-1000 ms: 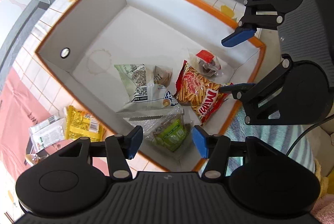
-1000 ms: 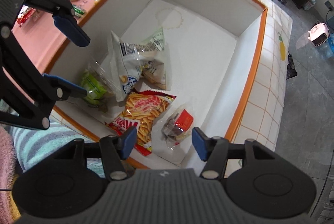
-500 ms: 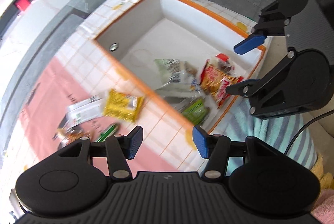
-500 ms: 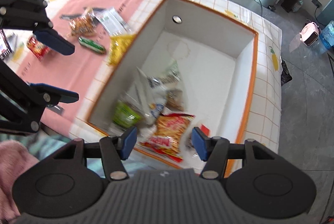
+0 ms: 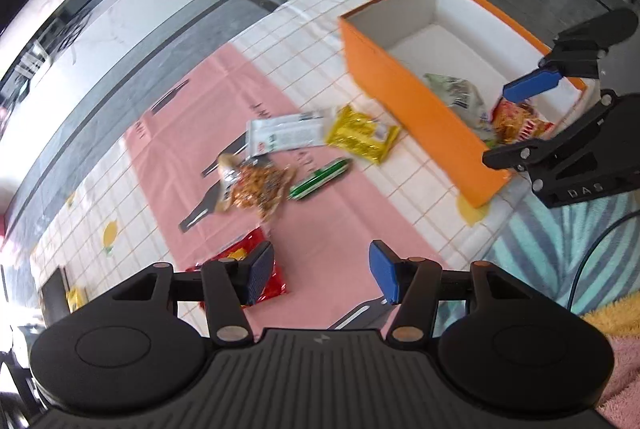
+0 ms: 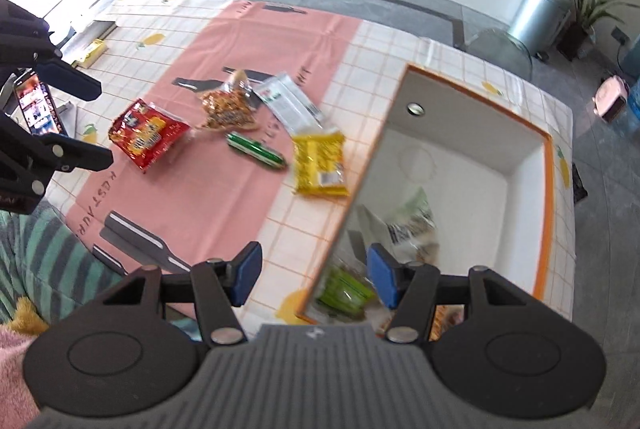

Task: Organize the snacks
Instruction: 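Move both tools back over the snacks on the table, then close the left tool on the red crisp bag while the right tool grasps the yellow packet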

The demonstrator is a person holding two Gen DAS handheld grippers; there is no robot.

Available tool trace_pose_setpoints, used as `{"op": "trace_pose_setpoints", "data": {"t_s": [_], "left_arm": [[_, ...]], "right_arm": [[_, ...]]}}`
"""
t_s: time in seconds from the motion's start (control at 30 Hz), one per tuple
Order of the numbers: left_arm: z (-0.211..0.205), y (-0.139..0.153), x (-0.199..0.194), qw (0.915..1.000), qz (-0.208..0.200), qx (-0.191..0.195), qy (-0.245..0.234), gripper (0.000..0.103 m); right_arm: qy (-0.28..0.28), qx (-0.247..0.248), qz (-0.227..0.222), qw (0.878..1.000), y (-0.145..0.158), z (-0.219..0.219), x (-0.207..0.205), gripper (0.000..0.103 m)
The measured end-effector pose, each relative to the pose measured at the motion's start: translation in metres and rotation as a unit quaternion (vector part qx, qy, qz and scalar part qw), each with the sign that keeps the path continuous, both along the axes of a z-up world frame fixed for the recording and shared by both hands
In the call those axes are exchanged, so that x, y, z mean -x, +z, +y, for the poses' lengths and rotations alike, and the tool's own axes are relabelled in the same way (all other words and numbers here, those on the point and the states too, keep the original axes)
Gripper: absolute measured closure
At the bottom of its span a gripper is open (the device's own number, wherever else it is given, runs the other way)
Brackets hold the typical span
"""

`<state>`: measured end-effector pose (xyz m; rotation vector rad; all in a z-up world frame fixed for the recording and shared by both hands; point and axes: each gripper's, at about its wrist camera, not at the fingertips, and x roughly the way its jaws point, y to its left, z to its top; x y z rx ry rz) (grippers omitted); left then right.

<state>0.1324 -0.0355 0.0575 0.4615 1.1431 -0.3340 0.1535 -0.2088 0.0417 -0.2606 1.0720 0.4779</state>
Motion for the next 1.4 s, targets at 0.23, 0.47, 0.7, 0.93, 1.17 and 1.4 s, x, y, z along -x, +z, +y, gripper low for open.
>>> {"op": "trace_pose_setpoints", "data": {"t_s": [0.23,0.47,0.7,0.93,1.17,1.4], "left_arm": [[0.060,-0.010,0.004,0.9956,-0.043,0.037,0.074,0.024],[0.107,-0.049,-0.008,0.9937,-0.027,0.038,0.102,0.023],[0.147,-0.090,-0.029,0.9877,0.022,0.054,0.145,0.022],[0.167,-0.122,-0.047,0.9835,0.056,0.062,0.161,0.023],[0.174,-0.140,-0.056,0.9789,0.081,0.089,0.165,0.026],[0.159,-0.143,-0.051,0.9728,0.129,0.129,0.143,0.028]], "right_arm": [[-0.005,-0.042,-0.025,0.999,-0.015,0.045,-0.006,0.033],[-0.015,-0.066,-0.012,0.998,-0.047,0.069,-0.022,0.026],[-0.006,-0.033,0.007,0.999,-0.079,0.083,-0.048,0.026],[0.038,0.025,-0.002,0.999,-0.112,0.103,-0.071,0.034],[0.059,0.098,-0.001,0.993,-0.142,0.116,-0.100,0.036],[0.071,0.162,-0.008,0.984,-0.163,0.121,-0.109,0.038]]}}
